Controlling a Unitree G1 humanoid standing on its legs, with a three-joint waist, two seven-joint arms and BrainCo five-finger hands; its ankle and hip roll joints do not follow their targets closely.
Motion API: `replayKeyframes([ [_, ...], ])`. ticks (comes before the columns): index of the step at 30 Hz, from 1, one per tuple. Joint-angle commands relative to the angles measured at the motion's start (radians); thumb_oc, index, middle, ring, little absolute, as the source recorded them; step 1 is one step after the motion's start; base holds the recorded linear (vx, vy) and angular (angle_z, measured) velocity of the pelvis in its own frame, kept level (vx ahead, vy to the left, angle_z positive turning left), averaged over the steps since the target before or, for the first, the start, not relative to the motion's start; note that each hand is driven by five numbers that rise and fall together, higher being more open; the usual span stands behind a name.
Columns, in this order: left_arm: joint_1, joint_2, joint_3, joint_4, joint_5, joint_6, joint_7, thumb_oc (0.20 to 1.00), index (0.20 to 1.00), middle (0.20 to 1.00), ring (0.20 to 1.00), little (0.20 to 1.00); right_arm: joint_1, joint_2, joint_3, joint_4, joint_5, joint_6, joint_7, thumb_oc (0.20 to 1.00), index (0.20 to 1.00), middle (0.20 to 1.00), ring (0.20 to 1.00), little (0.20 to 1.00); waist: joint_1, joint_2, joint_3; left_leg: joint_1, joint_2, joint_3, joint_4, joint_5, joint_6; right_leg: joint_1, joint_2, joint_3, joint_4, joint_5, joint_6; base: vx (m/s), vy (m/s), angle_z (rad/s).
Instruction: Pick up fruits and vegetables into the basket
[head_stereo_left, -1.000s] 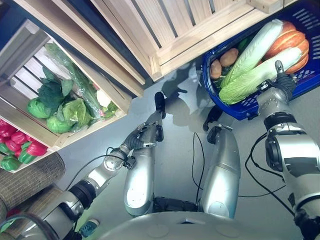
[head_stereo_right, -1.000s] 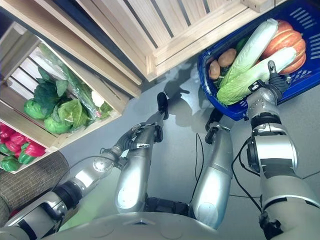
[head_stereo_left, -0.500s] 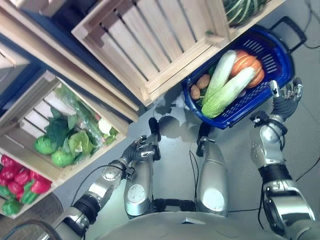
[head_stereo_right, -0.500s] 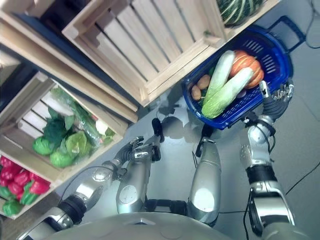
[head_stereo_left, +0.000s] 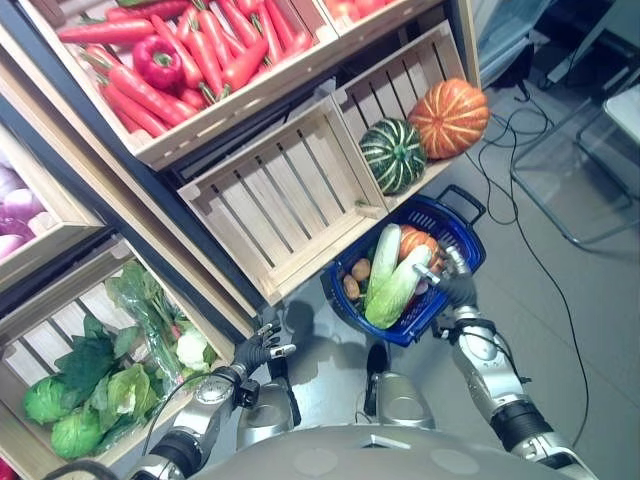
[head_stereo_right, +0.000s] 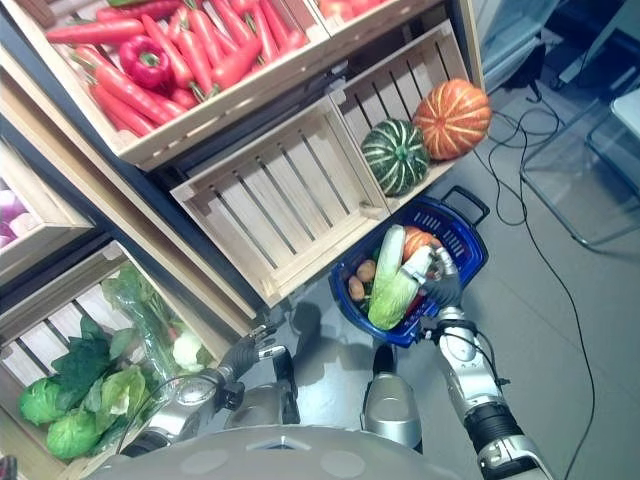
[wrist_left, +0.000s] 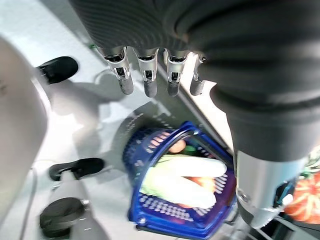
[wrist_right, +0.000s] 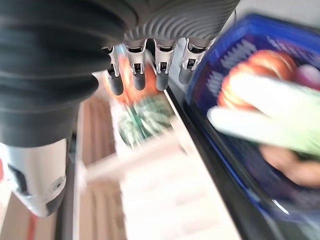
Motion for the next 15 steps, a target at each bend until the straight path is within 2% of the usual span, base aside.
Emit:
replayKeyframes([
  [1, -0.041, -0.015, 0.037, 0.089, 0.066, -0.040, -0.085, 1.000, 1.000, 1.000, 1.000, 1.000, -0.036, 0.052, 0.033, 0.113, 0.012, 0.071, 0.158, 1.000, 1.000, 1.000, 1.000, 1.000, 0.023, -0.029, -0.023, 0.043, -0.005, 0.006, 0.039, -0.103, -0.002, 0.041, -0.032, -0.021, -0.034, 0.043, 0.052, 0.01, 0.053, 0.14],
  [6, -0.091, -0.056, 0.054, 0.269, 0.026, 0.001, -0.228, 1.000, 1.000, 1.000, 1.000, 1.000, -0.054, 0.109, 0.070, 0.441, -0.057, 0.141, 0.234, 1.000, 1.000, 1.000, 1.000, 1.000, 0.039, -0.016, -0.053, 0.084, -0.018, 0.003, 0.017, -0.108, 0.005, 0.092, -0.029, -0.046, -0.050, 0.033, 0.048, 0.01, 0.069, 0.09],
  [7, -0.096, -0.061, 0.060, 0.292, 0.023, -0.002, -0.241, 1.000, 1.000, 1.000, 1.000, 1.000, -0.057, 0.115, 0.071, 0.480, -0.060, 0.154, 0.253, 1.000, 1.000, 1.000, 1.000, 1.000, 0.040, -0.014, -0.055, 0.088, -0.021, 0.000, 0.015, -0.110, 0.006, 0.097, -0.028, -0.048, -0.050, 0.031, 0.047, 0.01, 0.072, 0.18],
  [9, -0.103, -0.072, 0.070, 0.321, 0.001, 0.023, -0.267, 1.000, 1.000, 1.000, 1.000, 1.000, -0.059, 0.131, 0.065, 0.539, -0.045, 0.230, 0.320, 1.000, 1.000, 1.000, 1.000, 1.000, 0.042, -0.008, -0.060, 0.092, -0.024, -0.003, 0.015, -0.113, 0.009, 0.102, -0.027, -0.050, -0.050, 0.027, 0.044, 0.01, 0.059, 0.03],
  [12, -0.108, -0.098, 0.095, 0.391, -0.034, 0.076, -0.309, 1.000, 1.000, 1.000, 1.000, 1.000, -0.075, 0.154, 0.020, 0.645, 0.079, 0.263, 0.371, 1.000, 1.000, 1.000, 1.000, 1.000, 0.051, 0.000, -0.073, 0.107, -0.033, -0.005, 0.011, -0.116, 0.014, 0.124, -0.023, -0.060, -0.063, 0.026, 0.041, 0.03, 0.048, -0.02],
  [15, -0.107, -0.120, 0.114, 0.427, -0.029, 0.117, -0.325, 1.000, 1.000, 1.000, 1.000, 1.000, -0.083, 0.158, -0.010, 0.686, 0.040, 0.304, 0.395, 1.000, 1.000, 1.000, 1.000, 1.000, 0.053, 0.004, -0.085, 0.121, -0.040, -0.002, -0.004, -0.116, 0.017, 0.138, -0.015, -0.063, -0.082, 0.030, 0.037, 0.02, 0.038, 0.02],
])
